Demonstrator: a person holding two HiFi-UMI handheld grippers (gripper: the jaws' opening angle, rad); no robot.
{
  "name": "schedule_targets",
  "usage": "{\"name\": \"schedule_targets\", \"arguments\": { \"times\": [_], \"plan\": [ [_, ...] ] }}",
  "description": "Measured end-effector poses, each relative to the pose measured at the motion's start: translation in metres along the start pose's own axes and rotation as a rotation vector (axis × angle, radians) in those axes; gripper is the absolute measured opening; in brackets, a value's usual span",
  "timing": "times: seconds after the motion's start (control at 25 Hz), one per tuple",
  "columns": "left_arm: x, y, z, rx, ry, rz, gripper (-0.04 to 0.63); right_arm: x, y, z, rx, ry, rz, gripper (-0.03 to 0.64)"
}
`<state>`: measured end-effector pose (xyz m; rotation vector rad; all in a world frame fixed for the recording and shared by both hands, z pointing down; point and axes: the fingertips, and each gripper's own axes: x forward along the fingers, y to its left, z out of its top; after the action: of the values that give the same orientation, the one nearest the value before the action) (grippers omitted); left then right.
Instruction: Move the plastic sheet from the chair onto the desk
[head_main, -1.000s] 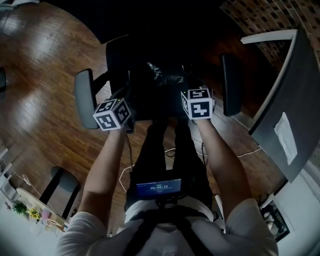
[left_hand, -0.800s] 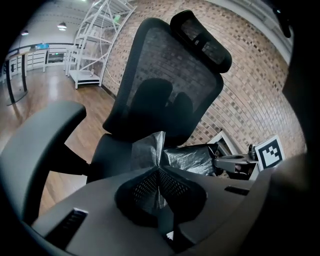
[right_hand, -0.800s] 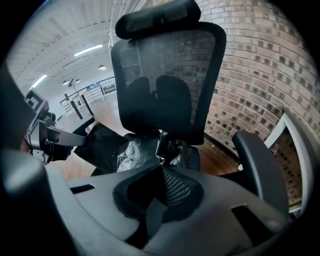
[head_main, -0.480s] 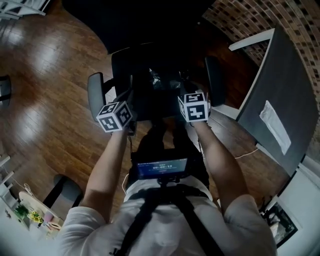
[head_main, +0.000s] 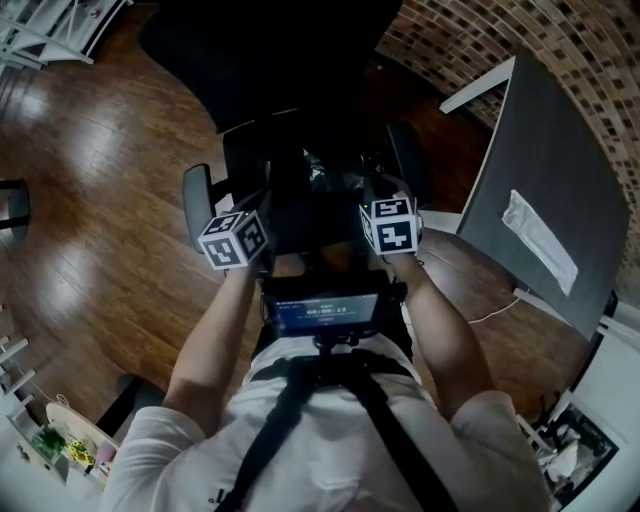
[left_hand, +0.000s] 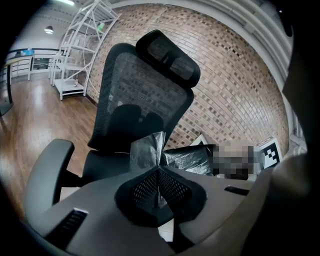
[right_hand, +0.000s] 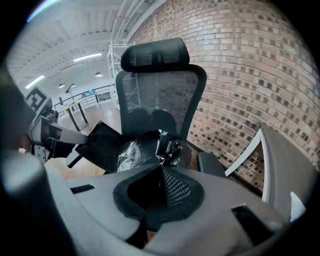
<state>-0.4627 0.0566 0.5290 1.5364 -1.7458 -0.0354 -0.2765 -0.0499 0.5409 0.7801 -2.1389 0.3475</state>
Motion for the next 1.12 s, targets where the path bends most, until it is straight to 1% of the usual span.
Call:
{"name": "schedule_targets", "arguments": {
  "times": [0.36, 0.64, 0.8, 0.96, 1.04, 1.12],
  "plan": [
    [0.003, -0.054, 0.013, 0.079, 0.007, -0.093, 0.001, -0.042, -0.026, -0.01, 0.061, -0.05, -0.053, 0.005],
    [0.016, -0.115, 0.014, 0.131, 0.003, -0.158, 0.001, -0.085, -0.072, -0.018, 0.115, -0.114, -0.104, 0.005],
    [0.031, -0.167, 0.002, 0.145, 0.004, -0.192, 0.001, -0.117, -0.116, -0.033, 0.145, -0.141, -0.14, 0.005],
    [0.04, -0.226, -0.029, 0.148, 0.02, -0.231, 0.002, -0.151, -0.157, -0.067, 0.213, -0.166, -0.151, 0.005],
    [0.043, -0.258, -0.042, 0.175, 0.033, -0.261, 0.002, -0.169, -0.181, -0.083, 0.226, -0.172, -0.168, 0.005],
    [0.049, -0.291, -0.049, 0.203, 0.042, -0.294, 0.002, -0.187, -0.208, -0.098, 0.252, -0.179, -0.205, 0.005]
  ]
}}
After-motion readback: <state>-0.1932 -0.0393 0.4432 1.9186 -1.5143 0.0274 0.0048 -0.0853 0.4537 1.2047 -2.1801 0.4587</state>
